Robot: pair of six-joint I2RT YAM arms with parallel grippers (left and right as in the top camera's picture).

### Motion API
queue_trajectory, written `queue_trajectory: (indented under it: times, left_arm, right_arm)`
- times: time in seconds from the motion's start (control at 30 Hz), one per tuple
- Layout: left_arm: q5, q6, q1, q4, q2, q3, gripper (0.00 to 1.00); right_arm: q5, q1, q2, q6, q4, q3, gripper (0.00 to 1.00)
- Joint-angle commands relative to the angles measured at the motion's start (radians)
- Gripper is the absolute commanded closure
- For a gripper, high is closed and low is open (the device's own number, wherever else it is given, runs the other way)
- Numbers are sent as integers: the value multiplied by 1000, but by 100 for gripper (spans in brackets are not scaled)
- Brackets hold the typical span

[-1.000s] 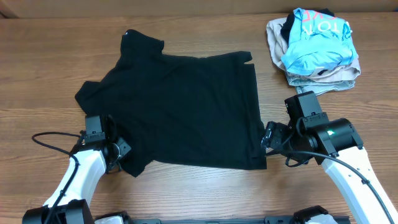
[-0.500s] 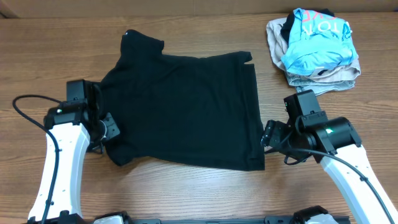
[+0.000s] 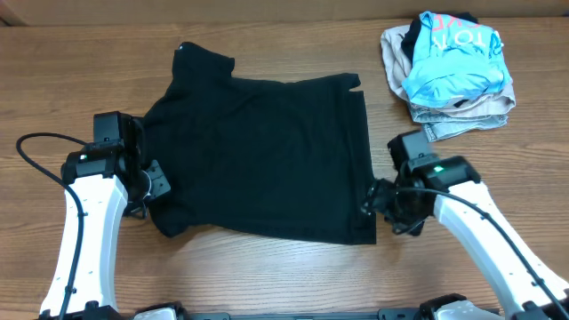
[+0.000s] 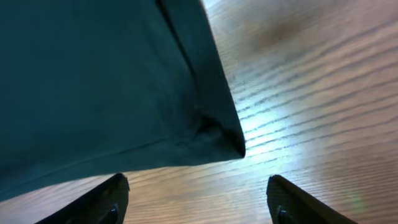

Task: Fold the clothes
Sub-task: 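Lift the bottom hem with both grippers and fold it up toward the collar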

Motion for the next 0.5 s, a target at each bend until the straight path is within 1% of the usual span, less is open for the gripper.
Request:
queue_trajectory:
  times: [0.0,0.07,0.23,0.3,0.47]
  left_arm:
    - [-13,10,5,11,-4,15,96]
    - [-13,7,5,19,-4,15,96]
    - [-13,7,5,31,-4,15,96]
    - [-13,7,5,35,-4,15,96]
    - [-13,7,5,46,-4,15,96]
  right_arm:
    - [-19,43,0,108,46,-62,29]
    - [-17,75,0,163,95,-99,31]
    - [6,155,9,253,226,-198,33]
    - [8,167,20,252,258,-226,34]
    - [34,169,67,248,273,-243,34]
